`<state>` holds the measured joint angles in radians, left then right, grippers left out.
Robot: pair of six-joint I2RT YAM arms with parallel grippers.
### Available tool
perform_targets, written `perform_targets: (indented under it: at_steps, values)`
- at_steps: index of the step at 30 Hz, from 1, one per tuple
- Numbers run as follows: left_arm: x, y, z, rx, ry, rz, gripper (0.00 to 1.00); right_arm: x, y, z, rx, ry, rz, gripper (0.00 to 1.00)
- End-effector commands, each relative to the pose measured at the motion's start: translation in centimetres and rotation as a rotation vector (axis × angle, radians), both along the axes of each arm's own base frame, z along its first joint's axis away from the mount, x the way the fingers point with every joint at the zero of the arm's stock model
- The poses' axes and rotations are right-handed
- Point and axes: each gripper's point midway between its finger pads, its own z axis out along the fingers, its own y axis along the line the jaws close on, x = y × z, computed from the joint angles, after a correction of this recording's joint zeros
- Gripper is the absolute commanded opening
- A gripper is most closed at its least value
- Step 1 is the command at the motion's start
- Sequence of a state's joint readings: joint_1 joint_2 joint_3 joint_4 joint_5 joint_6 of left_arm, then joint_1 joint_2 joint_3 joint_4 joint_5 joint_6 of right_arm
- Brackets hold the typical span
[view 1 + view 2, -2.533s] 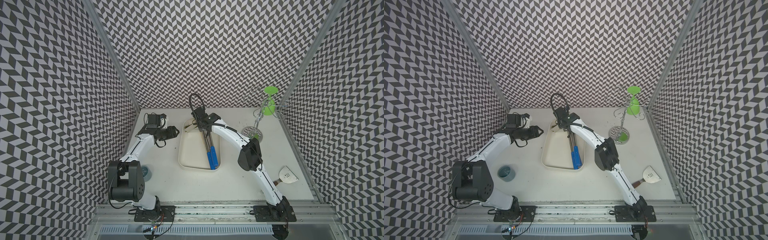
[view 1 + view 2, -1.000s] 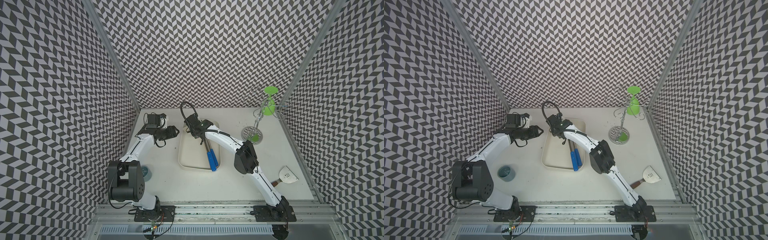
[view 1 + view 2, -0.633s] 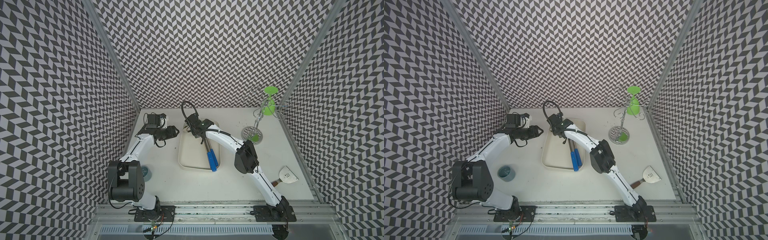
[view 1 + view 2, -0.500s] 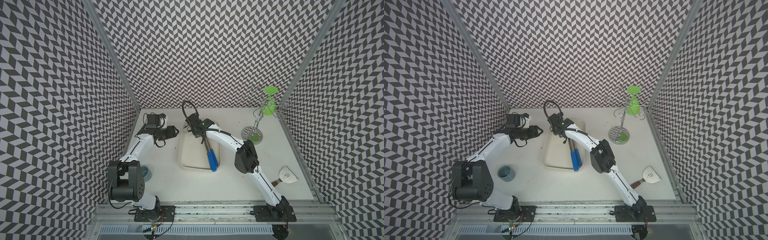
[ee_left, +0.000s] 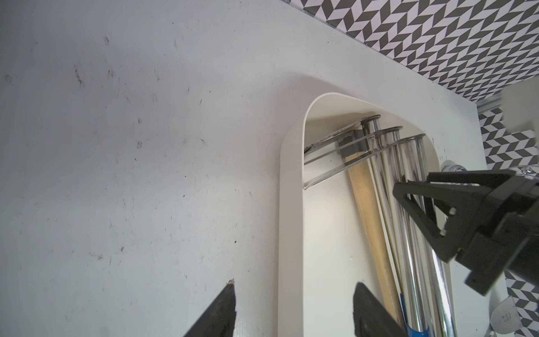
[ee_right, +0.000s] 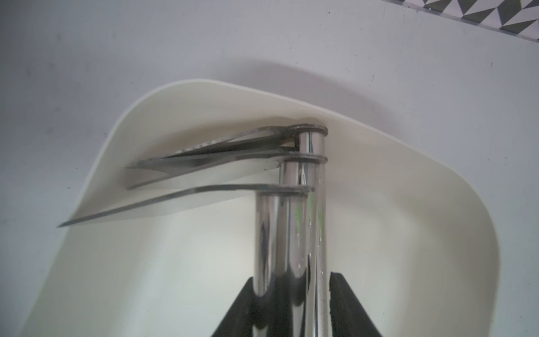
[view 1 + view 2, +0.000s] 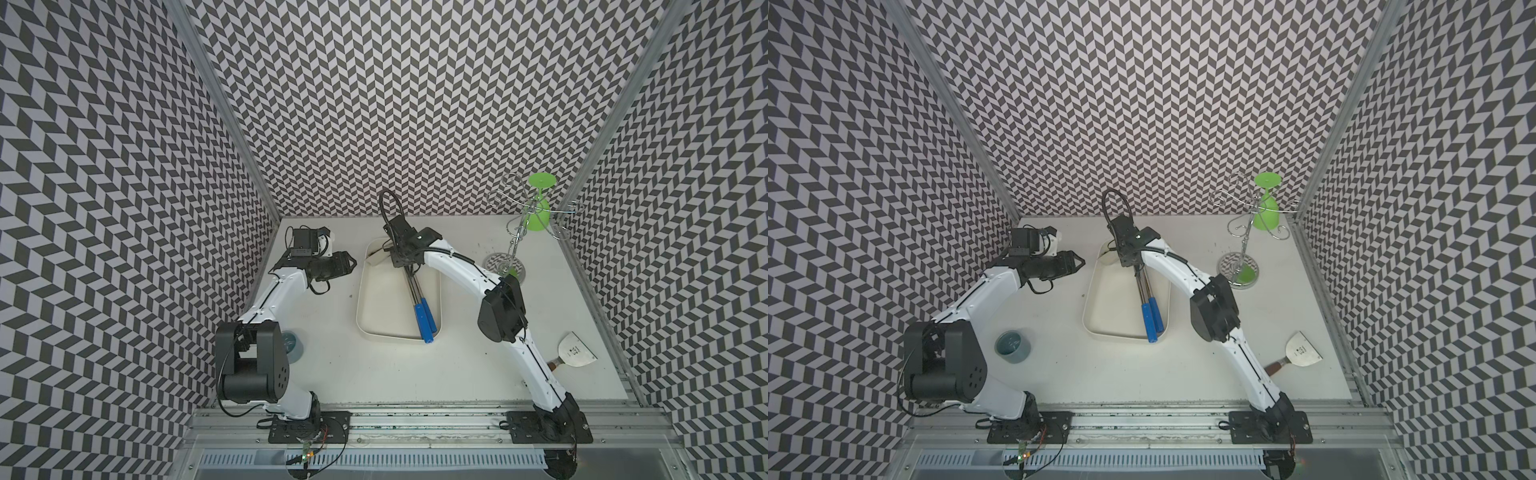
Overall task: Put the small hoe into the storage box
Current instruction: Adjust the hoe in the storage box.
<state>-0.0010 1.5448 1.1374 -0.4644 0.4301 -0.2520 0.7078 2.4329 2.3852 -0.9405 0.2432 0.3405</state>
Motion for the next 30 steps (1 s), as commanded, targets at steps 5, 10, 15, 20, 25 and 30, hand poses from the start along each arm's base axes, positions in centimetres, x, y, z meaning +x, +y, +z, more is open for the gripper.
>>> perform_targets:
  at_steps: [5,10,15,20,25,30]
  values:
    - [0.7,0.6,0.5,0.019,-0.022,0.013,0.64,0.4,0.3,8.1,0.308,-0.026,0.091,0.40]
    - [1.0,0.7,0.4,0.017,-0.020,0.018,0.64,-0.3,-0.6,5.9,0.327,0.050,0.120,0.38]
    - [1.1,0.7,0.2,0.016,-0.011,0.018,0.64,-1.7,0.3,3.2,0.291,0.114,0.167,0.39]
    - [1.2,0.6,0.0,0.017,-0.007,0.017,0.64,-2.8,1.1,1.2,0.243,0.140,0.184,0.42]
    - [1.2,0.7,-0.2,0.022,-0.003,0.019,0.64,-2.7,1.1,-0.1,0.213,0.152,0.168,0.40]
    - [1.1,0.7,-0.1,0.021,-0.004,0.018,0.64,-2.9,1.8,-1.8,0.190,0.175,0.167,0.27]
